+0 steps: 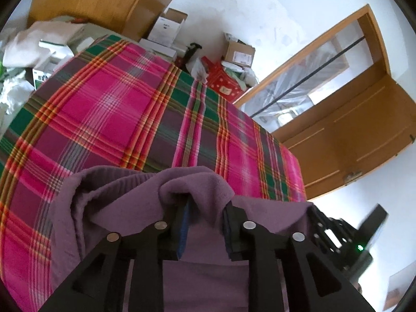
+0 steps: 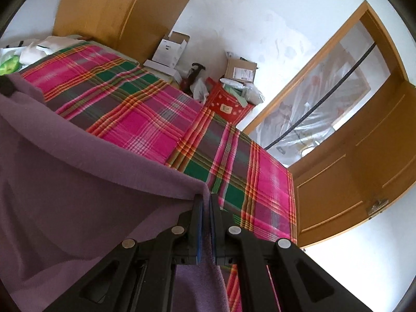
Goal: Fold clothes
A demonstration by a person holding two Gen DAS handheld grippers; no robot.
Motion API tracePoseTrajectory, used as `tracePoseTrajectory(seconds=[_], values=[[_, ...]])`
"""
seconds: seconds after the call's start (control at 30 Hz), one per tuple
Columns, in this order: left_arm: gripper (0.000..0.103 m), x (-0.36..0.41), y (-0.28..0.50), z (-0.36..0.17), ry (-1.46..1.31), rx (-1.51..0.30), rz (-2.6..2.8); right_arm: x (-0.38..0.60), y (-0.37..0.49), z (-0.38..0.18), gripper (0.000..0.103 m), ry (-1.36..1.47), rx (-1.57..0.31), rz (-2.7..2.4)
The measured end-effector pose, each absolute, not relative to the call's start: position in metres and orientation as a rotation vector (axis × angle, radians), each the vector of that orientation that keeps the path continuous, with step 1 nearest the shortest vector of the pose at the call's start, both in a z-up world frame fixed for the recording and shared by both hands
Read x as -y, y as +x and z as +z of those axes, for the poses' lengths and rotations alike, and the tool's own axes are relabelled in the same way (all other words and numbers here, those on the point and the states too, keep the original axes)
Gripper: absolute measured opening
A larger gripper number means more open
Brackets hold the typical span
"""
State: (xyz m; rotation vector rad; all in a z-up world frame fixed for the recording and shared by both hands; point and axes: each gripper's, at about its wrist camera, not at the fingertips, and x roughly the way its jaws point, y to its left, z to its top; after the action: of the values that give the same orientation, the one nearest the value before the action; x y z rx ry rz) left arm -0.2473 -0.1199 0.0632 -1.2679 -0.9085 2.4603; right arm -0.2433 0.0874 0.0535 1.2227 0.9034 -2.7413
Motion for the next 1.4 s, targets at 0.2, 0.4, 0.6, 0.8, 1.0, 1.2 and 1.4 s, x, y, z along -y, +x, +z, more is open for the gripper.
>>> tracePoseTrajectory(seconds=[0.2,0.4,0.6,0.8,1.0,1.2,1.4], values=[[0.028,0.131,-0.237,0.068,-1.246,0.860,2.423,-0.083,-0.256,0.039,0.005,1.300,-0.907,-2.742],[0.029,0.157,-0.209,0.080,-1.215,0.826,2.482,-0.098,-0.263,0.031,0.006,1.423,-0.762,-2.761],[0.029,0.184,-0.181,0.084,-1.222,0.808,2.594,-0.111,-0.253,0.041,0.006,1.474,-0.532,-2.755],[0.029,0.181,-0.169,0.063,-1.398,0.634,2.642,-0.133,-0.207,0.075,0.017,1.326,-0.321,-2.826],[0.029,0.177,-0.156,0.042,-1.516,0.561,2.612,-0.153,-0.131,0.088,0.028,1.200,-0.096,-2.772],[0.029,0.162,-0.138,0.046,-1.539,0.447,2.663,-0.144,-0.070,0.063,0.030,1.198,-0.004,-2.650],[0.044,0.143,-0.147,0.044,-1.567,0.347,2.647,-0.121,-0.055,0.037,0.035,1.267,0.076,-2.574]])
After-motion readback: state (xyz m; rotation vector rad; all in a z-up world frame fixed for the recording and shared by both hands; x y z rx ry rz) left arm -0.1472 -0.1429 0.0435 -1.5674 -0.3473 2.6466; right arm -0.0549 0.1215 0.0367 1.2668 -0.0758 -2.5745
